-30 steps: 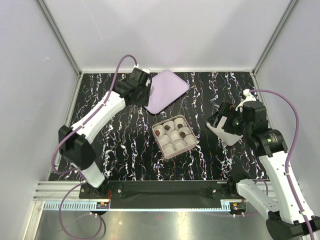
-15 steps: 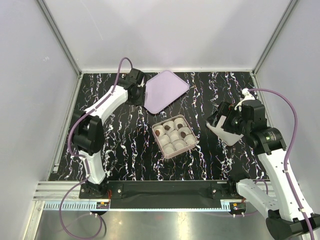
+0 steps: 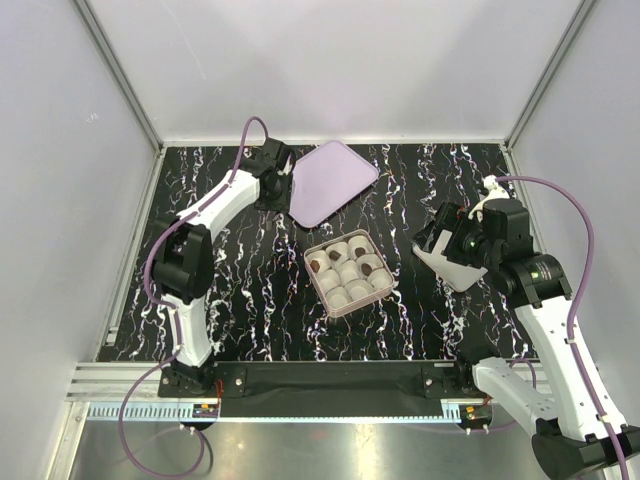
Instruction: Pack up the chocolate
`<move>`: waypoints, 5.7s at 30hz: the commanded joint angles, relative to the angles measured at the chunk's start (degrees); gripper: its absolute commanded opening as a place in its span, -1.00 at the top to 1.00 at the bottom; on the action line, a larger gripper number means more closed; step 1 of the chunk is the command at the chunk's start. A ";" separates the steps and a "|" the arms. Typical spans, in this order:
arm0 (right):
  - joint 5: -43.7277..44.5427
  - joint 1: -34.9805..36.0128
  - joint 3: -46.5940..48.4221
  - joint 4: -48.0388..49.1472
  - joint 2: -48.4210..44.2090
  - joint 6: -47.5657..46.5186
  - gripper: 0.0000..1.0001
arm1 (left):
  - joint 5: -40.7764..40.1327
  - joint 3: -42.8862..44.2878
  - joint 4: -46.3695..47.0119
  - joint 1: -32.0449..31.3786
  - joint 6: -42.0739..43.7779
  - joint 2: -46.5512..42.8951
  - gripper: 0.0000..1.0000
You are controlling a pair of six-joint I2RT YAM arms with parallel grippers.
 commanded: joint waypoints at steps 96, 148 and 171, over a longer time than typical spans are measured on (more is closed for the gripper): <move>1.89 -0.05 3.15 -1.10 -1.55 -0.81 -1.00 | 13.02 -17.60 -10.15 -26.50 4.39 -27.46 0.36; -0.30 -0.05 1.05 3.20 0.47 -1.16 -0.99 | -5.44 21.69 -5.67 0.40 1.32 8.30 0.03; 0.22 -0.13 0.43 3.91 1.26 -0.98 -0.99 | 1.15 19.32 -4.00 0.84 3.07 10.25 0.10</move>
